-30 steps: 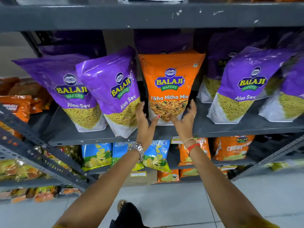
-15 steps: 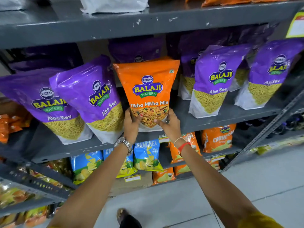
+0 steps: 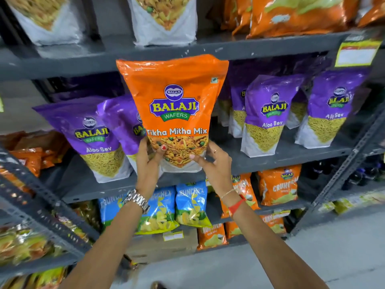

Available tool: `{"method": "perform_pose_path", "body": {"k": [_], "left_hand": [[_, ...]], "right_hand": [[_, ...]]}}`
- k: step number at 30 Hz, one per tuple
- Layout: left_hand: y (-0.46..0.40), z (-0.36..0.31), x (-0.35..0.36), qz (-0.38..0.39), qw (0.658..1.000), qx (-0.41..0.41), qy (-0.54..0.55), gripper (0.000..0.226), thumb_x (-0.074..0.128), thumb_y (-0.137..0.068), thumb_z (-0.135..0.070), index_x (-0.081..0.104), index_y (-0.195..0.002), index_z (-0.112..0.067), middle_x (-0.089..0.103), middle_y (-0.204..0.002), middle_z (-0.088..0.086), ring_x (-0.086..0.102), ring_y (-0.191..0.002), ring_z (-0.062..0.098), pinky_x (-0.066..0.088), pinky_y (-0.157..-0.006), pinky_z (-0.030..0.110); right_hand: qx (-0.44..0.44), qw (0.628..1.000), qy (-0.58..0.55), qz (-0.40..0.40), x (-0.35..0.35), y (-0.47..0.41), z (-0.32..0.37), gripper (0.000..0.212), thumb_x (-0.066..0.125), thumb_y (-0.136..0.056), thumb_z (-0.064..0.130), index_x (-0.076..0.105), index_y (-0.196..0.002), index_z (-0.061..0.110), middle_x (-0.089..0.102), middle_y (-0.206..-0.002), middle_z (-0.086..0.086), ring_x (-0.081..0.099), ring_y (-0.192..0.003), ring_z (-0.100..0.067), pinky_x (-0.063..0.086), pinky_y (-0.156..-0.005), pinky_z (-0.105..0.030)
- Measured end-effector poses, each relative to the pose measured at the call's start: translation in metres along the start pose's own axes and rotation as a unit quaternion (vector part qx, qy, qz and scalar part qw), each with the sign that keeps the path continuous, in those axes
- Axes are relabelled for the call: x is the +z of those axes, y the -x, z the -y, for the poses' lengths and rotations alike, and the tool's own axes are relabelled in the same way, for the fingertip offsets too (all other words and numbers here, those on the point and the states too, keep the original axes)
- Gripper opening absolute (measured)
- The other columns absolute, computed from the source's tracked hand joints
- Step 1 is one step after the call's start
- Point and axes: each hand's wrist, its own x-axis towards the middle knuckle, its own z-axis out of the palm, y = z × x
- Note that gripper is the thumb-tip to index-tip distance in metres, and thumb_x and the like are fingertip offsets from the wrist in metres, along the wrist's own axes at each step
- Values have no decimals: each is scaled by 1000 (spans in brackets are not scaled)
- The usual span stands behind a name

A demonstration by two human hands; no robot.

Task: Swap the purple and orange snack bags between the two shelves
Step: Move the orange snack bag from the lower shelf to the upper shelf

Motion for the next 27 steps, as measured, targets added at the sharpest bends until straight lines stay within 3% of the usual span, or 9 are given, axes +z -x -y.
{"method": "perform_pose_path", "body": {"k": [4,6,9,12,14,17,20,24,27], "left_hand": [[-12,-51,-29,-43,997,67,-19,27,54,-88,-11,53,-111,-25,63,-98,-16,58,-86,-12,49,-73,10],[-21,-74,-47,-55,995,88,-12,27,55,-87,-12,55,-106,-32,68,-92,-19,60,-87,-9,50,-72,11],[-39,-107,-73,-70,989,130,-22,34,57,-82,-27,57,-115,-19,67,-105,-5,61,-96,8,52,-76,17],[-65,-141,-96,-90,984,153,-26,26,59,-82,-23,59,-108,-21,70,-96,-8,63,-84,4,52,-70,13],[-85,-165,-109,-108,979,171,-31,17,60,-84,-16,62,-97,-27,72,-79,-16,61,-69,-4,51,-65,13],[-113,-197,-125,-116,976,184,-28,14,61,-85,-16,64,-97,-22,69,-76,-14,61,-65,-6,50,-62,13],[-141,-222,-140,-110,974,193,-47,23,58,-86,-14,61,-108,-10,67,-91,-5,63,-76,-3,50,-69,15],[-180,-232,-163,-119,979,159,-36,17,58,-87,-16,60,-103,-17,66,-99,-4,61,-93,13,50,-89,35],[-202,-227,-174,-136,981,131,-43,20,57,-87,-16,59,-106,-12,66,-102,2,61,-94,18,51,-88,38]], "right_hand": [[-65,997,-28,7,16,-8,53,36,80,-71,29,70,-104,19,75,-94,5,70,-90,-7,57,-77,-29],[-96,994,-43,22,25,-17,80,37,80,-72,26,70,-105,13,76,-95,3,68,-91,-1,54,-76,-19],[-141,988,-52,46,41,-36,117,35,81,-71,21,71,-104,13,74,-85,16,66,-79,6,49,-69,-11],[-160,983,-66,58,61,-58,155,39,83,-67,32,71,-104,25,76,-85,15,71,-82,-5,59,-76,-32],[-180,979,-70,62,75,-74,179,40,81,-65,41,71,-100,25,76,-74,10,68,-68,-7,59,-71,-40],[-214,973,-73,56,94,-99,210,34,81,-66,41,70,-88,18,52,-40,17,36,-43,0,37,-51,-25],[-241,967,-65,50,112,-122,239,27,81,-68,36,61,-63,19,40,-36,11,27,-41,-8,23,-46,-23],[-228,970,-50,60,147,-158,258,34,81,-66,40,55,-59,18,48,-37,15,35,-41,-6,32,-50,-29],[-200,976,-47,69,177,-179,255,59,76,-56,58,65,-81,6,74,-70,-7,68,-65,-21,56,-65,-50]]}}
